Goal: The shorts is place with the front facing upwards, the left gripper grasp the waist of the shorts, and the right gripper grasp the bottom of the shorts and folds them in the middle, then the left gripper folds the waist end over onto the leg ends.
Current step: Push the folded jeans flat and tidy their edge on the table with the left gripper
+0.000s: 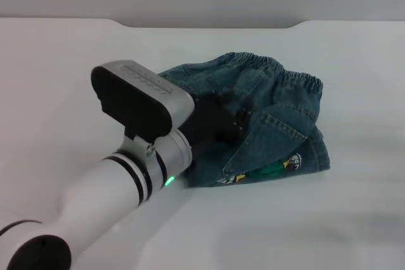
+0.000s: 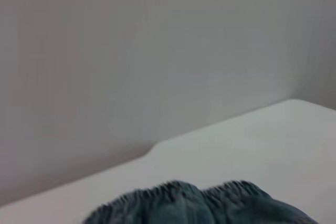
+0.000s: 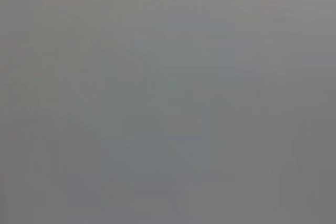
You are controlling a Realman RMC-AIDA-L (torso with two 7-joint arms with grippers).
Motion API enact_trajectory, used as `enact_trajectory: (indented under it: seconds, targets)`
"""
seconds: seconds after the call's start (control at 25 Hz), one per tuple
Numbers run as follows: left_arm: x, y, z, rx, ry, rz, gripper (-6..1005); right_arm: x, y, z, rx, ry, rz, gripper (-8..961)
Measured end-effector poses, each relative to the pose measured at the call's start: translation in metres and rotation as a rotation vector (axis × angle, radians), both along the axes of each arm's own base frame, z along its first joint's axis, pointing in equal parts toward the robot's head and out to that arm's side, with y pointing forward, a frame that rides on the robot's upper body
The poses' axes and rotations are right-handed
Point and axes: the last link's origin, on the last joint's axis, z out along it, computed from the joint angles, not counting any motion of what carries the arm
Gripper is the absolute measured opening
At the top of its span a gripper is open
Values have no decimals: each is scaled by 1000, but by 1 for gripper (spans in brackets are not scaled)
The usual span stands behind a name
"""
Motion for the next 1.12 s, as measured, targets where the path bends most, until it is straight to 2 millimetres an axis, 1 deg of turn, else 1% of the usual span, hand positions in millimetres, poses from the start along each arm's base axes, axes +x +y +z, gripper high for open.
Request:
enact_trajectory:
  seconds: [0.08, 0.12, 0.2, 0.4, 0.64, 0.8, 0.96, 1.12]
  targets:
    - [1, -5, -4, -17, -5, 1, 432, 3, -2, -1, -4, 14, -6, 0]
    - [2, -13, -10, -40, -6, -6, 353, 3, -1, 0, -5, 17, -6, 0]
    - [2, -16, -13, -51, -6, -10, 194, 3, 0, 0, -6, 18, -2, 1]
    - [0, -28, -23, -88, -1, -12, 105, -1, 7, 0, -17, 11, 14, 2]
    - [-15, -22, -23, -67, -40, 61, -2, -3, 13, 0, -28, 6, 24, 3]
    - [-24, -19, -21, -26, -35, 62, 3, -3, 15, -1, -39, 4, 24, 4]
    - [-30, -15, -24, -4, -27, 44, 7, -4, 16, -2, -46, -2, 28, 5]
    - [-38, -5, -26, -3, -46, 64, 12, -4, 15, -1, -44, -1, 29, 6]
